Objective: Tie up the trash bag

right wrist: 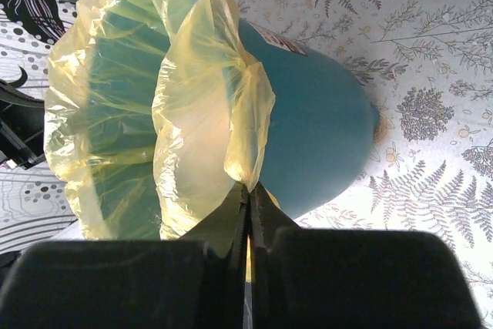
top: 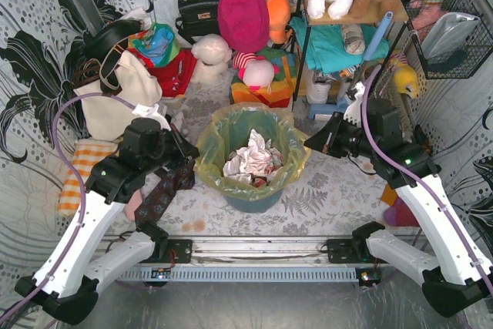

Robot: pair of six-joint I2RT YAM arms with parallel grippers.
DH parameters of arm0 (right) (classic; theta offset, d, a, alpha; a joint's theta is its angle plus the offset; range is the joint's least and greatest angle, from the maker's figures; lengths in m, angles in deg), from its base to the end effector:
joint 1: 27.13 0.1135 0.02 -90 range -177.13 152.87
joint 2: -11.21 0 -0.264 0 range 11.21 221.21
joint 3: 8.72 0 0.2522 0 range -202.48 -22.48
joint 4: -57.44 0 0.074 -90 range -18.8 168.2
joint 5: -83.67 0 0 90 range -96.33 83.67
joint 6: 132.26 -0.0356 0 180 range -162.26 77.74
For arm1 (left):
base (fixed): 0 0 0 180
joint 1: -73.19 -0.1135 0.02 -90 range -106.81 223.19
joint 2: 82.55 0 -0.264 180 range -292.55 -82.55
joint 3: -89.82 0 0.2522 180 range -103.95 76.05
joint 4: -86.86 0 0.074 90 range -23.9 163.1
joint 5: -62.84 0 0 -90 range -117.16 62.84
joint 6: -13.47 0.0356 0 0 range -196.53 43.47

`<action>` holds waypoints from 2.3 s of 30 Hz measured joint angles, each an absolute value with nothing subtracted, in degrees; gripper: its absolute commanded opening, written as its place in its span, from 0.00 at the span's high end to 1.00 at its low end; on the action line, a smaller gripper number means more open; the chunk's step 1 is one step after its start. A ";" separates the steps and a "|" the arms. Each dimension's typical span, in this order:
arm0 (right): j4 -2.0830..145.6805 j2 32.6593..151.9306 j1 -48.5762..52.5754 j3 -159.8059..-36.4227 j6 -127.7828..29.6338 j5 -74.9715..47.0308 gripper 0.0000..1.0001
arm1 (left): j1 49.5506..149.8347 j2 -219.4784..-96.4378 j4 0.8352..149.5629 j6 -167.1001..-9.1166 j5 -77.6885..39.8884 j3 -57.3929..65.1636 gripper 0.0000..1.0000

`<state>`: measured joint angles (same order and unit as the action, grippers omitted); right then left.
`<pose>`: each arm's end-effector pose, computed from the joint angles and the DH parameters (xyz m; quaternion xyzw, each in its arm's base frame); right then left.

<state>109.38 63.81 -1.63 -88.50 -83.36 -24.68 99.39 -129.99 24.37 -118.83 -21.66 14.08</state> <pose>0.1593 0.0884 0.3933 0.0277 0.8355 0.4044 0.3711 0.1367 -0.0711 0.3660 -0.1014 0.8772 -0.2981 0.3625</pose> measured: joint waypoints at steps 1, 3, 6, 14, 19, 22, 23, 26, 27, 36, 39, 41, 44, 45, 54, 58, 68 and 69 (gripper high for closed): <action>109.66 63.81 -1.63 -88.98 -83.36 -24.70 1.00 | 99.39 -129.99 23.78 -118.81 -21.64 13.40 0.95; 110.43 63.81 -1.63 -89.48 -83.34 -24.68 1.00 | 99.39 -130.01 22.40 -118.70 -21.64 12.11 0.95; 111.85 63.75 -1.63 -89.55 -83.34 -24.68 1.00 | 99.39 -130.01 20.74 -118.61 -21.66 10.87 0.95; 116.37 63.18 -1.63 -91.69 -83.30 -24.72 1.00 | 99.39 -129.99 15.75 -118.59 -21.05 7.19 0.95; 117.14 63.00 -1.57 -94.55 -83.14 -25.84 1.00 | 99.39 -131.30 13.57 -118.20 -19.37 2.93 0.95; 116.57 62.98 -1.52 -95.67 -83.23 -27.17 1.00 | 99.39 -132.40 12.98 -118.18 -18.30 0.35 0.95; 116.04 63.00 -1.52 -95.93 -83.38 -27.67 1.00 | 99.39 -132.59 13.04 -118.18 -18.08 -0.26 0.95; 114.10 63.05 -1.52 -96.54 -83.60 -28.72 1.00 | 99.39 -132.81 13.74 -118.18 -17.62 -1.24 0.95; 113.49 63.20 -1.52 -96.87 -83.62 -29.01 1.00 | 99.39 -132.90 14.11 -118.18 -17.49 -1.31 0.95; 111.72 66.26 -1.46 -99.54 -83.49 -28.24 1.00 | 99.39 -135.11 17.11 -117.67 -17.27 -0.70 0.95; 115.87 66.37 -1.46 -99.25 -83.06 -25.36 0.90 | 99.39 -135.17 17.20 -117.13 -17.29 1.34 0.95; 118.51 65.85 -1.46 -98.25 -82.77 -23.52 0.80 | 99.39 -135.09 17.20 -116.78 -17.27 2.87 0.95; 120.79 64.10 -1.46 -94.75 -82.47 -22.56 0.68 | 99.39 -134.98 17.83 -116.52 -17.18 4.59 0.95; 121.29 63.42 -1.46 -93.31 -82.53 -22.71 0.66 | 99.39 -134.82 18.16 -116.49 -17.12 4.83 0.95; 120.63 60.43 -1.13 -83.38 -83.62 -27.24 0.49 | 99.39 -134.23 18.84 -116.47 -17.03 5.49 0.95; 118.12 60.23 1.12 -80.11 -85.13 -28.31 0.48 | 99.39 -134.23 18.84 -116.47 -17.03 5.49 0.95; 112.33 62.33 6.67 -77.68 -88.69 -26.49 0.59 | 99.39 -134.23 18.33 -116.49 -17.03 6.01 0.95; 112.06 62.74 6.81 -77.68 -89.00 -25.97 0.60 | 99.39 -134.23 18.25 -116.49 -17.03 6.12 0.95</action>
